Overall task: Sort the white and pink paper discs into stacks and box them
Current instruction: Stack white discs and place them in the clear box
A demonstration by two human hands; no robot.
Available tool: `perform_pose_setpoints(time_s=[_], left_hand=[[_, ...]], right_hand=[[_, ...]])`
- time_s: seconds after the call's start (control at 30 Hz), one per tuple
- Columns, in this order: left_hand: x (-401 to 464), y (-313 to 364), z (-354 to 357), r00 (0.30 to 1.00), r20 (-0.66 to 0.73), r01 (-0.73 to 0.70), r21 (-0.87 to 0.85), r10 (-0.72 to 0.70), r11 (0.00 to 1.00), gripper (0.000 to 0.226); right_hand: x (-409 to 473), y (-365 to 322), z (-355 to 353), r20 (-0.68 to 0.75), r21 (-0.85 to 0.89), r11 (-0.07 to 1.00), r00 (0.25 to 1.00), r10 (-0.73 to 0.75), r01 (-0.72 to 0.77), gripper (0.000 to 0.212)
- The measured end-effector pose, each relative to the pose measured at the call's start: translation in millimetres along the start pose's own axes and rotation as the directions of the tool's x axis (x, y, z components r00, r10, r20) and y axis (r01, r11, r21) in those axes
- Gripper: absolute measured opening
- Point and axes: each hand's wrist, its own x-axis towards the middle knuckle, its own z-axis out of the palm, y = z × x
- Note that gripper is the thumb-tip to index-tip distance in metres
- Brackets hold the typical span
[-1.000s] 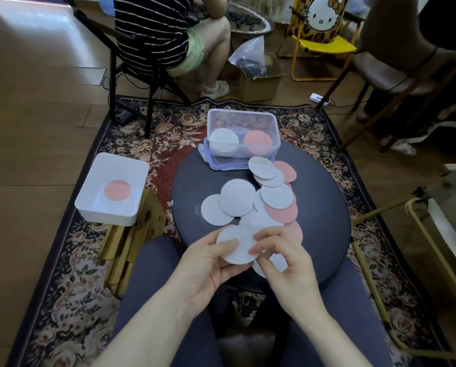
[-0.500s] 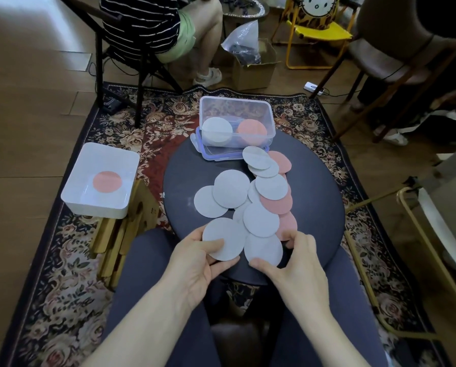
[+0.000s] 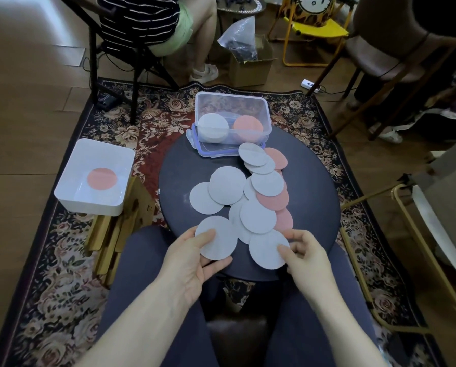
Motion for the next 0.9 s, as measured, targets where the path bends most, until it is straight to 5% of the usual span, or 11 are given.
perform_pose_setpoints(time_s=[0.2, 0.53, 0.73, 0.83, 0.9], left_hand=[[-1, 1, 1, 1.0, 0.011, 0.005, 0.03, -0.005, 1.0, 0.012], [-6, 0, 5, 0.992, 0.12, 0.022, 0.058, -0.029, 0.998, 0.021], [-8, 0, 5, 0.989, 0.147, 0.019, 0.051, -0.026, 0.999, 0.019], [-5, 0, 3, 0.997, 0.071, -0.022, 0.007, 0.022, 1.0, 0.016], [-3, 2, 1, 0.998, 0.021, -0.053, -0.022, 0.053, 0.998, 0.017]], right_hand=[[-12, 9, -6, -0.106, 0.255, 0.967, 0.994, 0.008, 0.02, 0.022], [-17, -14, 22, 0.068, 0.427, 0.903, 0.994, -0.087, 0.05, 0.026], [-13, -23, 33, 0.071, 0.312, 0.95, 0.996, -0.055, 0.031, 0.019], [-2, -26, 32, -0.08, 0.055, 0.995, 0.993, -0.081, 0.086, 0.023], [7, -31, 29, -0.168, -0.132, 0.988, 0.98, -0.106, 0.084, 0.043]])
